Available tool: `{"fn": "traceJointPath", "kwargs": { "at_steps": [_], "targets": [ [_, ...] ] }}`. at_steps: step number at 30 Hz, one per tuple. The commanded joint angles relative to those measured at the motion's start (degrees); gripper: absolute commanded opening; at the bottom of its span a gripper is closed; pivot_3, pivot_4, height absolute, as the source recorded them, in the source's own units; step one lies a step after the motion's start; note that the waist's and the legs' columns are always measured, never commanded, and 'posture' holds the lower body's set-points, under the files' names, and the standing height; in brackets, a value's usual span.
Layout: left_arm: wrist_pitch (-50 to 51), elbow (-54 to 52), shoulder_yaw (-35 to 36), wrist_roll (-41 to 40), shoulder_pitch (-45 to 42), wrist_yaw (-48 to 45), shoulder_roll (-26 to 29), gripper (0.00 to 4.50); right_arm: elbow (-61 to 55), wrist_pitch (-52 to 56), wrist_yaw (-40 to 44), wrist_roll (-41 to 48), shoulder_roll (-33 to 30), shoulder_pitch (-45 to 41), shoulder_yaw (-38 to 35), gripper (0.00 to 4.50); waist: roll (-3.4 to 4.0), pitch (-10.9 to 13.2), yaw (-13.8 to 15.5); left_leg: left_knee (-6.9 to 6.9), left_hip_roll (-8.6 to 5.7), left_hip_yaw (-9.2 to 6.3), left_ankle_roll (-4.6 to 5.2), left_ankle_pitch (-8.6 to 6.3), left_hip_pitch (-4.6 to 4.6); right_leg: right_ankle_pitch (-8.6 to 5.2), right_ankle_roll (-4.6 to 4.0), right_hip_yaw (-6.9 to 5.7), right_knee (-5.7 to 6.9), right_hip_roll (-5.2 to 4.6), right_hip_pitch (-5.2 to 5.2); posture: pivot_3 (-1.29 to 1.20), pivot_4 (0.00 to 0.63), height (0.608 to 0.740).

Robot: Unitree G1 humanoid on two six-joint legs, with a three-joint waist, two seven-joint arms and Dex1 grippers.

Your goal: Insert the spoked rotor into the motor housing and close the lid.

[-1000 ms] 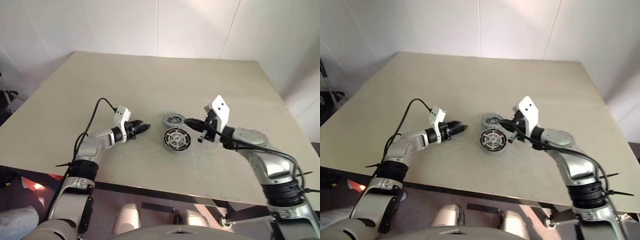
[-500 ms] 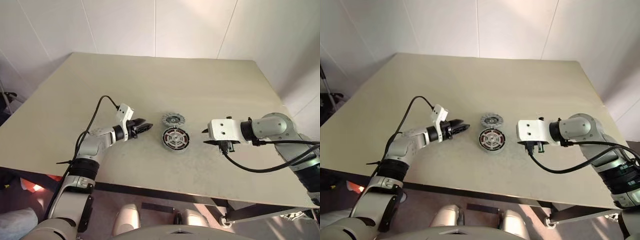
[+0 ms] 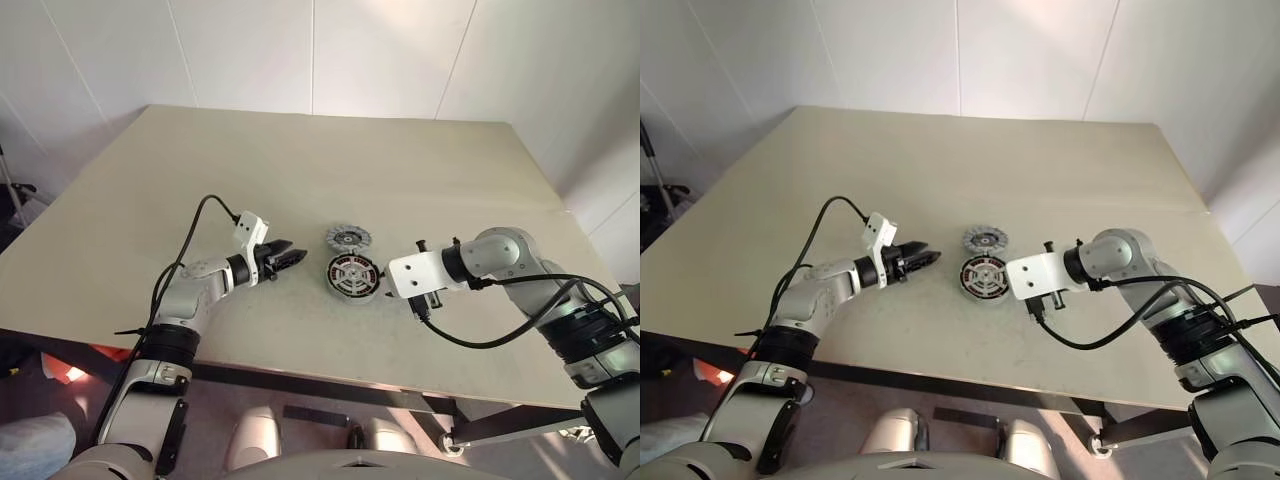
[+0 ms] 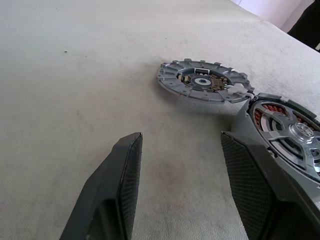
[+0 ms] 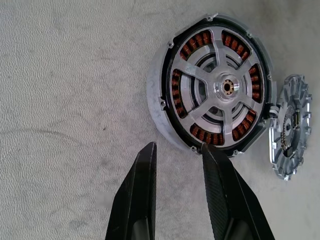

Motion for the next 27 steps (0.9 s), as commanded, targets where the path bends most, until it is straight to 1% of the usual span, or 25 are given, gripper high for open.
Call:
{"fn": "traceJointPath", "kwargs": {
  "at_steps": [1, 8, 15, 18, 21, 22, 27],
  "targets": [
    [0.1, -2.7, 0.6, -0.5, 0.0, 0.3, 0.2, 2.64, 1.2, -1.3, 0.2, -0.4, 1.6, -2.8, -0.2, 1.60, 0.00, 0.0, 0.0, 0.00, 0.00, 0.00, 0.01, 0.00, -0.02, 0.00, 0.00, 0.00, -0.01, 0.00, -0.01, 0.00, 0.000, 0.740],
    [0.4, -3.2, 0.9, -0.6, 0.3, 0.8, 0.4, 2.64, 4.3, -3.3, -0.1, -2.5, 4.5, -3.6, 0.9, 1.60, 0.00, 0.0, -0.1, 0.00, 0.00, 0.01, 0.01, 0.00, -0.01, 0.00, 0.00, -0.01, 0.01, 0.00, -0.02, 0.00, 0.000, 0.740],
    [0.2, -3.1, 1.0, -0.6, 0.6, 1.1, 0.6, 2.64, 5.8, -4.0, 0.1, -3.6, 5.5, -2.6, 2.0, 1.60, -0.01, 0.0, -0.2, 0.00, 0.02, 0.01, 0.00, 0.00, 0.03, 0.00, 0.00, 0.00, 0.04, 0.01, 0.01, 0.00, 0.000, 0.740],
    [0.1, -3.0, 0.9, -0.6, 0.5, 1.3, 0.5, 2.64, 6.5, -4.5, 0.0, -4.1, 5.7, -2.2, 2.3, 0.97, -0.01, 0.0, -0.3, 0.00, 0.04, 0.01, -0.01, 0.00, 0.13, 0.00, 0.00, 0.00, 0.04, 0.02, 0.08, 0.00, 0.000, 0.740],
    [0.1, -3.0, 0.9, -0.5, 0.5, 1.3, 0.4, 2.64, 6.7, -5.1, -0.3, -4.6, 5.5, -1.7, 2.1, 0.16, -0.02, 0.0, -0.2, 0.00, 0.06, 0.03, -0.04, 0.00, 0.38, 0.00, -0.01, 0.00, 0.04, 0.04, 0.28, 0.00, 0.000, 0.740],
    [0.2, -3.0, 0.9, -0.5, 0.5, 1.3, 0.4, 2.64, 6.6, -5.1, -0.5, -4.7, 5.4, -1.6, 2.0, 0.01, -0.02, 0.0, -0.2, 0.00, 0.06, 0.03, -0.20, -0.09, 0.45, 0.00, -0.01, 0.00, 0.04, 0.04, 0.35, 0.00, 0.000, 0.740],
    [0.0, -2.8, 0.8, -0.5, 0.5, 1.4, 0.4, 2.64, 6.2, -4.9, -1.8, -5.2, 5.2, -1.4, 1.7, 0.01, -0.02, 0.0, -0.2, 0.00, 0.04, 0.03, -0.21, -0.09, 0.53, 0.01, -0.02, 0.03, 0.01, 0.03, 0.45, 0.00, 0.000, 0.740]
  ]
}}
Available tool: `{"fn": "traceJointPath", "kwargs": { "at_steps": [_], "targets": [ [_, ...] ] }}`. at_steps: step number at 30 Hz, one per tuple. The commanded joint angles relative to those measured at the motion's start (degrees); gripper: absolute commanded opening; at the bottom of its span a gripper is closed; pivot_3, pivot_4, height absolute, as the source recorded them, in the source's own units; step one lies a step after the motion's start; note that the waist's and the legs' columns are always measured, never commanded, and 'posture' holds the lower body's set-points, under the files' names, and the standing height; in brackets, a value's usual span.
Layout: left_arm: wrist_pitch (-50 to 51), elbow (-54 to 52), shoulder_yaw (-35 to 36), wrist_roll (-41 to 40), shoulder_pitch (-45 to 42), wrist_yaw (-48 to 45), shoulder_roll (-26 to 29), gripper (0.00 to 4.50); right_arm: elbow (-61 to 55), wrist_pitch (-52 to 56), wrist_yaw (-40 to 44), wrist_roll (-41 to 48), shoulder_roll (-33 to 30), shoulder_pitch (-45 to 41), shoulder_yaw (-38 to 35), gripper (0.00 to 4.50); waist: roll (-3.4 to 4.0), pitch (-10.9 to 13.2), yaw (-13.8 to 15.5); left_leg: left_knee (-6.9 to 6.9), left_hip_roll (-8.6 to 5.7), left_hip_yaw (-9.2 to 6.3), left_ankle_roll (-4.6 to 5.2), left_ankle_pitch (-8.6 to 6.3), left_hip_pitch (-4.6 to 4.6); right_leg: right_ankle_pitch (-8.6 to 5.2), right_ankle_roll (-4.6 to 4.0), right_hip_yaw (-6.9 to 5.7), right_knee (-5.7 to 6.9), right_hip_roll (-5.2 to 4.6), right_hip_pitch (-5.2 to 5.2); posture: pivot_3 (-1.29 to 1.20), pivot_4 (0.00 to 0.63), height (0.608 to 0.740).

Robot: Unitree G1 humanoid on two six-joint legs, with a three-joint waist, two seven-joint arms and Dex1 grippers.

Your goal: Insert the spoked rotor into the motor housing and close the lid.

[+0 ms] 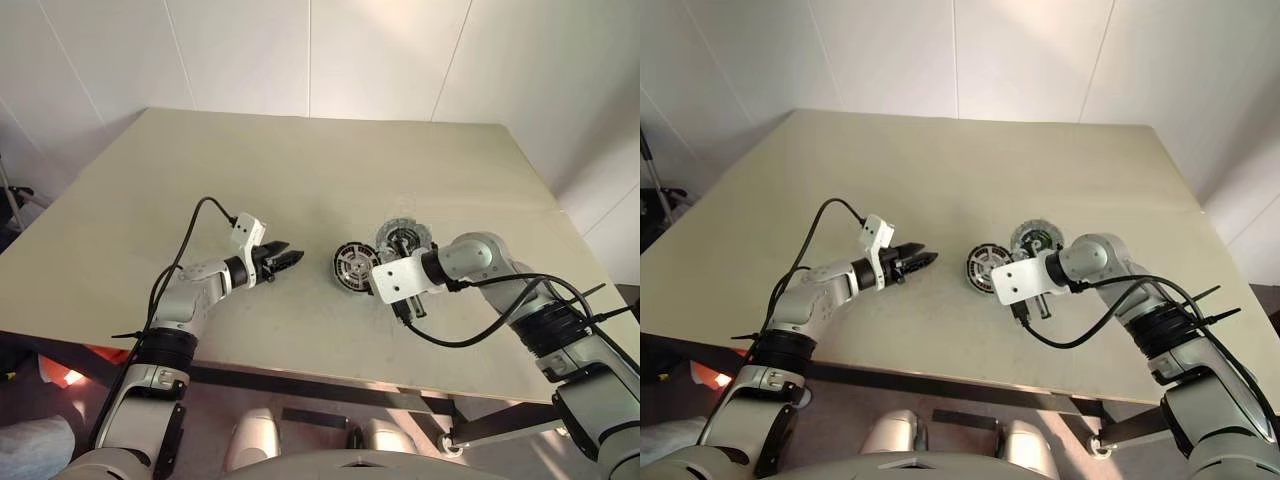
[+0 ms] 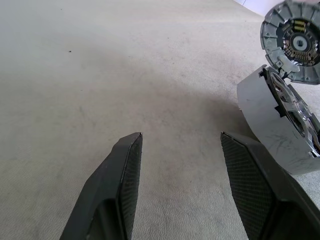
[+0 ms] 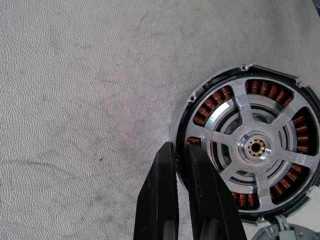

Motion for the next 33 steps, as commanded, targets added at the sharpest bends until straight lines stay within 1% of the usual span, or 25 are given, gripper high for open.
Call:
{"fn": "traceJointPath", "kwargs": {
  "at_steps": [1, 4, 7, 12, 15, 18, 24, 33],
  "targets": [
    [-0.4, -1.5, 0.6, -0.3, -0.7, 0.2, 0.0, 2.64, 0.1, 0.2, -1.1, -1.1, -0.4, 0.2, -0.4, 0.01, 0.00, 0.0, 0.0, 0.00, 0.01, 0.00, 0.00, 0.00, 0.01, 0.00, 0.00, 0.00, 0.01, 0.00, 0.00, 0.00, 0.000, 0.740],
    [-0.6, -1.4, 0.5, -0.3, -0.7, 0.2, -0.2, 2.64, -2.4, 3.1, -1.1, 0.2, -1.0, 1.3, -1.8, 0.01, 0.00, 0.0, 0.0, 0.00, 0.01, 0.00, 0.00, 0.00, 0.01, 0.00, 0.00, 0.00, 0.01, 0.00, 0.00, 0.00, 0.000, 0.740],
    [-0.7, -1.4, 0.5, -0.3, -0.5, 0.3, -0.5, 2.64, -7.1, 9.4, 0.4, 3.6, -1.0, 2.6, -3.6, 0.01, 0.01, 0.0, 0.1, 0.00, 0.00, 0.00, 0.00, 0.00, -0.02, 0.00, 0.00, 0.00, 0.00, 0.00, -0.01, 0.00, 0.000, 0.740],
    [-0.9, -1.8, 0.4, -0.2, 0.4, 0.6, -0.8, 2.64, -19.8, 31.7, 2.9, 12.1, 0.1, 2.8, -7.2, 0.01, 0.02, 0.0, 0.2, -0.03, 0.01, -0.01, 0.19, 0.09, -0.34, 0.00, 0.00, -0.01, -0.02, 0.00, -0.31, 0.00, 0.000, 0.740],
    [-0.8, -2.2, 0.4, -0.2, 0.7, 0.6, -0.7, 2.64, -23.0, 40.9, 2.0, 14.8, 1.2, 1.6, -7.6, 0.01, 0.02, 0.0, 0.2, -0.01, 0.02, -0.02, 0.21, 0.11, -0.75, 0.01, -0.01, -0.03, 0.03, 0.01, -0.72, 0.00, 0.000, 0.740],
    [-0.7, -2.5, 0.5, -0.3, 0.8, 0.6, -0.4, 2.64, -24.2, 49.5, -0.7, 16.3, 3.5, 0.0, -7.4, 0.01, 0.03, 0.0, 0.2, -0.02, 0.03, -0.02, 0.19, 0.11, -0.77, 0.01, -0.01, -0.04, 0.05, 0.01, -0.78, 0.00, 0.000, 0.740],
    [-0.3, -3.6, 0.6, -0.4, 1.6, 0.8, -0.1, 2.64, -21.5, 57.8, -7.4, 15.5, 8.1, -1.8, -5.6, 0.01, 0.03, 0.0, 0.2, -0.02, 0.03, -0.02, 0.05, 0.10, -0.78, 0.01, -0.01, -0.03, 0.04, 0.01, -0.78, 0.00, 0.000, 0.740],
    [0.3, -4.7, 0.6, -0.6, 2.2, 1.1, 0.4, 2.64, -21.0, 65.4, -12.9, 17.2, 12.2, -3.6, -5.3, 0.01, 0.04, 0.0, 0.3, -0.02, 0.02, -0.02, -0.15, 0.08, -0.79, 0.01, -0.01, -0.04, 0.03, 0.01, -0.77, 0.00, 0.000, 0.740]
  ]
}}
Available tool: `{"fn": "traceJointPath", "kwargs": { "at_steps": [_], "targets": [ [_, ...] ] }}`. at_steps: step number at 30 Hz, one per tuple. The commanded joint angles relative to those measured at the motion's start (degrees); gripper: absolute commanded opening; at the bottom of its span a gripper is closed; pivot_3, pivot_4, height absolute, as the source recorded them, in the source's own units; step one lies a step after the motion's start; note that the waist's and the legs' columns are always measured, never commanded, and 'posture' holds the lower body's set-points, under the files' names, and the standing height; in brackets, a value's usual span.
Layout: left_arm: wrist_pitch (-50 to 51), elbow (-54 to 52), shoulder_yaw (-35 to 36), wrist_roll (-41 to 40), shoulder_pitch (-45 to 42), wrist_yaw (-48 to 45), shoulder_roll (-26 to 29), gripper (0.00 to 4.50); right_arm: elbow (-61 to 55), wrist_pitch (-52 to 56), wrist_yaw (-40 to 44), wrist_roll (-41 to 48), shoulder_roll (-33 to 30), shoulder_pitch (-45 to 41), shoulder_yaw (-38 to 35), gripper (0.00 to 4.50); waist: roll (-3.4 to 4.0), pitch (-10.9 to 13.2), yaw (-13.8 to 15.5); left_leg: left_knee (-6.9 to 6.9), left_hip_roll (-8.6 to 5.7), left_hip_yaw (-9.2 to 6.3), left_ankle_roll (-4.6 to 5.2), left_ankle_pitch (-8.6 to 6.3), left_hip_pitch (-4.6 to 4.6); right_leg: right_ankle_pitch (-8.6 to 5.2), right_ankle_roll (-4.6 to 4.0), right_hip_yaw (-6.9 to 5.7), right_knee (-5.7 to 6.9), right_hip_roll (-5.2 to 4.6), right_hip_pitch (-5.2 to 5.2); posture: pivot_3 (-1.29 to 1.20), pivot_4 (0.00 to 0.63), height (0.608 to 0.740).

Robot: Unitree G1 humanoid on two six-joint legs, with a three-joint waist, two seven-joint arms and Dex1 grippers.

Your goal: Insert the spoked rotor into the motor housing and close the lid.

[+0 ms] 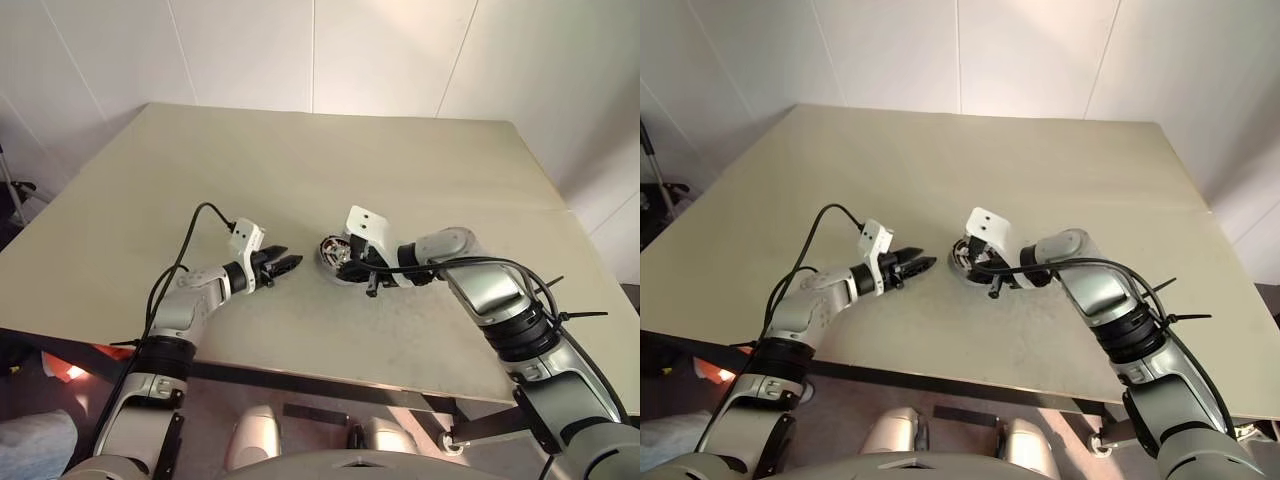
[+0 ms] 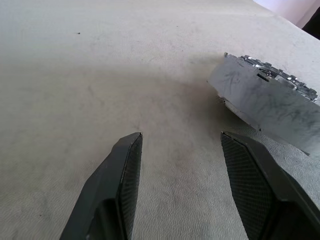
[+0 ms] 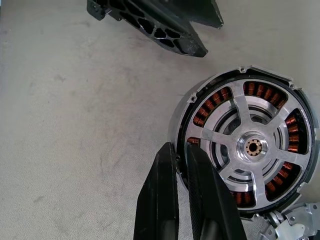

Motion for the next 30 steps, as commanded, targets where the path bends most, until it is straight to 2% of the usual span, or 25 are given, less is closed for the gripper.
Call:
{"fn": "traceJointPath", "kwargs": {
  "at_steps": [1, 4, 11, 17, 19, 23, 26, 30],
  "targets": [
    [0.2, -2.2, 0.7, -0.6, -0.6, 0.0, 0.4, 2.64, -1.1, 2.9, -2.7, 1.9, 1.8, -2.4, -1.4, 0.01, 0.00, 0.0, 0.0, 0.00, 0.00, 0.00, -0.01, 0.00, 0.01, 0.00, 0.00, 0.00, 0.00, 0.00, 0.00, 0.00, 0.000, 0.740],
    [0.1, -2.0, 0.7, -0.6, -0.9, 0.0, 0.4, 2.64, -0.7, 4.8, -4.9, 2.5, 3.4, -2.5, -1.6, 0.01, 0.00, 0.0, -0.1, -0.01, 0.00, 0.00, -0.12, 0.06, 0.02, 0.00, 0.00, 0.00, 0.03, 0.00, 0.00, 0.00, 0.000, 0.740],
    [0.1, -1.7, 0.7, -0.5, -1.1, 0.1, 0.3, 2.64, -3.5, 4.9, -8.0, 3.9, 4.3, -1.4, -1.7, 2.33, 0.00, 0.0, -0.1, -0.01, 0.00, 0.00, -0.25, 0.14, 0.06, 0.00, 0.01, 0.00, 0.03, 0.00, 0.04, 0.00, 0.000, 0.740],
    [-0.1, -1.0, 0.5, -0.4, -1.6, -0.1, 0.0, 2.64, -6.2, 10.7, -10.4, 9.9, 5.8, -3.3, -8.5, 4.44, 0.00, 0.0, 0.0, -0.03, 0.00, -0.01, -0.28, 0.15, 0.14, 0.00, 0.01, 0.01, 0.04, 0.00, 0.09, 0.00, 0.000, 0.740],
    [-0.2, -0.7, 0.4, -0.4, -1.8, -0.3, -0.2, 2.64, -6.3, 13.7, -12.8, 11.5, 7.2, -3.2, -11.2, 4.44, 0.00, 0.0, 0.0, -0.03, 0.00, -0.01, -0.29, 0.15, 0.15, 0.00, 0.01, 0.01, 0.05, 0.00, 0.10, 0.00, 0.000, 0.740],
    [-0.1, -0.5, 0.1, -0.5, -2.4, -0.4, -0.9, 2.64, -5.8, 27.0, -21.6, 14.4, 14.3, -2.3, -24.7, 4.44, 0.00, 0.0, 0.0, -0.06, -0.01, -0.01, -0.32, 0.18, 0.19, 0.00, 0.01, 0.01, 0.06, 0.00, 0.12, 0.00, 0.000, 0.740],
    [0.0, 0.0, 0.0, -0.4, -2.5, -0.7, -1.0, 2.64, -9.0, 37.6, -24.1, 16.6, 17.9, -0.9, -34.9, 4.44, 0.00, 0.0, 0.1, -0.07, -0.03, -0.02, -0.34, 0.19, 0.21, 0.00, 0.01, 0.01, 0.06, 0.00, 0.16, 0.00, 0.000, 0.740],
    [0.2, 0.9, -0.5, -0.3, -2.7, -1.5, -1.1, 2.64, -12.4, 42.5, -26.2, 29.4, 19.6, 5.1, -48.3, 4.44, 0.00, 0.0, 0.4, -0.14, -0.04, -0.03, -0.35, 0.19, 0.22, 0.00, 0.02, 0.01, 0.00, 0.00, 0.17, 0.00, 0.000, 0.740]
  ]
}}
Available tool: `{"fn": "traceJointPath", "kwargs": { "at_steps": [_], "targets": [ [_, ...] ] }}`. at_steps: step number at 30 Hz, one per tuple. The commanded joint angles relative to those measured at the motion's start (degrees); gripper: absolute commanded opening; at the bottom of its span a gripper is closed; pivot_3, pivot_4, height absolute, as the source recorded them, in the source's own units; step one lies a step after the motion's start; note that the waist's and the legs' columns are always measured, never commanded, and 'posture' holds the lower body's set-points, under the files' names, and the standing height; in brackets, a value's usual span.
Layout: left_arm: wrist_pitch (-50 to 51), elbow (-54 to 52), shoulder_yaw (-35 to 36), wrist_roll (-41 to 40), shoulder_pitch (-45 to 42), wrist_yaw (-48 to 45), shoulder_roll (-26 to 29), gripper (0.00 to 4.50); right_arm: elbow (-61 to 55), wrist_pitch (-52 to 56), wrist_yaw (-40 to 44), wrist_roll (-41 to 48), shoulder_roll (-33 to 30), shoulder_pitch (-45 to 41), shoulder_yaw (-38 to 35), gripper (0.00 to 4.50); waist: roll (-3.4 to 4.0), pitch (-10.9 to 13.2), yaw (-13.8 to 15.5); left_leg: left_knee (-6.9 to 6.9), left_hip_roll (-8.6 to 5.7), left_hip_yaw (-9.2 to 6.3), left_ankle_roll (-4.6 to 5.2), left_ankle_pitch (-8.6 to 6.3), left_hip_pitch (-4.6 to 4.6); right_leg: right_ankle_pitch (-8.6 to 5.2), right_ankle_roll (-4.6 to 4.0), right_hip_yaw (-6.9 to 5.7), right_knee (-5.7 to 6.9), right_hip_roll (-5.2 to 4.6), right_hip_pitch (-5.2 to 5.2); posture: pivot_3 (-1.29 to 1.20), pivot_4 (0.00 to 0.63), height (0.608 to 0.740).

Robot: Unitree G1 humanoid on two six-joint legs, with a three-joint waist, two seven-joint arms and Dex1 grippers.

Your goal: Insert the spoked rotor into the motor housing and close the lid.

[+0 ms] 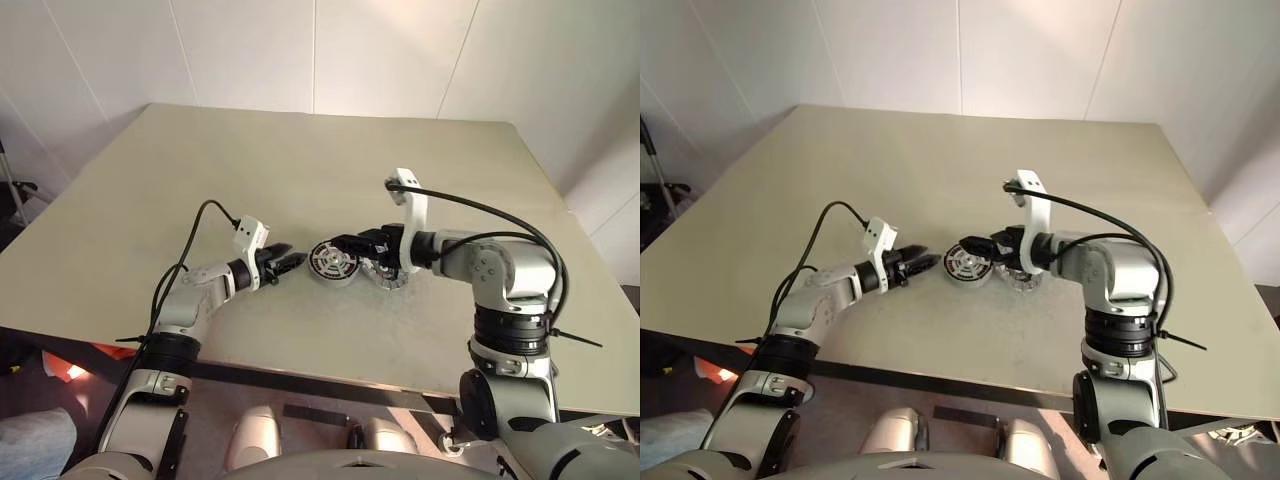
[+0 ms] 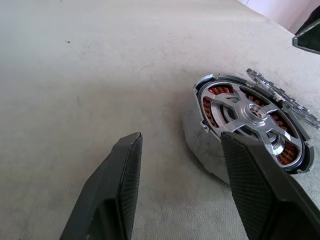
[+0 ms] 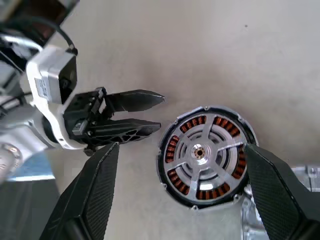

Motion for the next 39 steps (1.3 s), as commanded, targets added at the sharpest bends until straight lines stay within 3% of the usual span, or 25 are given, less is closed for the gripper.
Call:
{"fn": "traceJointPath", "kwargs": {
  "at_steps": [1, 7, 13, 21, 39],
  "targets": [
    [-0.2, 0.1, -0.4, -0.2, -1.4, -1.2, 0.0, 2.64, -4.4, 2.5, -3.0, 14.5, 0.1, 5.3, -10.8, 4.44, 0.00, 0.0, 0.2, -0.02, 0.00, 0.00, 0.00, 0.00, 0.02, 0.00, 0.00, 0.00, -0.02, 0.00, 0.02, 0.00, 0.000, 0.740],
    [-0.6, 1.9, -1.3, 0.2, -2.6, -2.3, -0.3, 2.64, -6.2, 2.5, -18.2, 36.9, -2.8, 19.6, -16.7, 4.44, 0.14, 0.0, 1.0, -0.17, -0.03, 0.05, -0.05, 0.02, 0.38, -0.03, 0.06, 0.05, -0.13, 0.00, 0.26, 0.00, 0.000, 0.740],
    [-0.7, 2.8, -1.8, 0.4, -3.4, -3.0, -0.1, 2.64, -3.8, 2.5, -30.6, 46.7, -2.8, 23.4, -18.2, 4.44, 0.16, 0.0, 1.2, -1.02, -0.17, 0.05, -0.66, 0.43, 0.94, -0.27, 0.48, 0.10, -0.27, -0.02, 0.43, 0.00, 0.000, 0.740],
    [-0.5, 2.6, -1.6, 0.5, -3.8, -3.2, 0.8, 2.64, 3.6, 1.1, -37.7, 43.3, -0.3, 18.4, -17.3, 4.44, 0.21, 0.0, 1.3, -1.17, -0.20, 0.00, -0.73, 0.47, 0.60, -0.27, 0.45, 0.06, -0.27, -0.01, 0.11, 0.00, 0.000, 0.740],
    [-0.6, 1.8, -2.4, 0.9, -3.3, -3.2, 1.4, 2.64, 10.8, -14.5, -35.5, 35.0, 0.9, 11.8, -10.0, 4.44, 0.20, 0.0, 1.3, -1.18, -0.19, 0.01, -0.85, 0.54, 0.71, -0.29, 0.48, 0.07, -0.23, -0.02, 0.22, 0.00, 0.000, 0.740]
  ]
}}
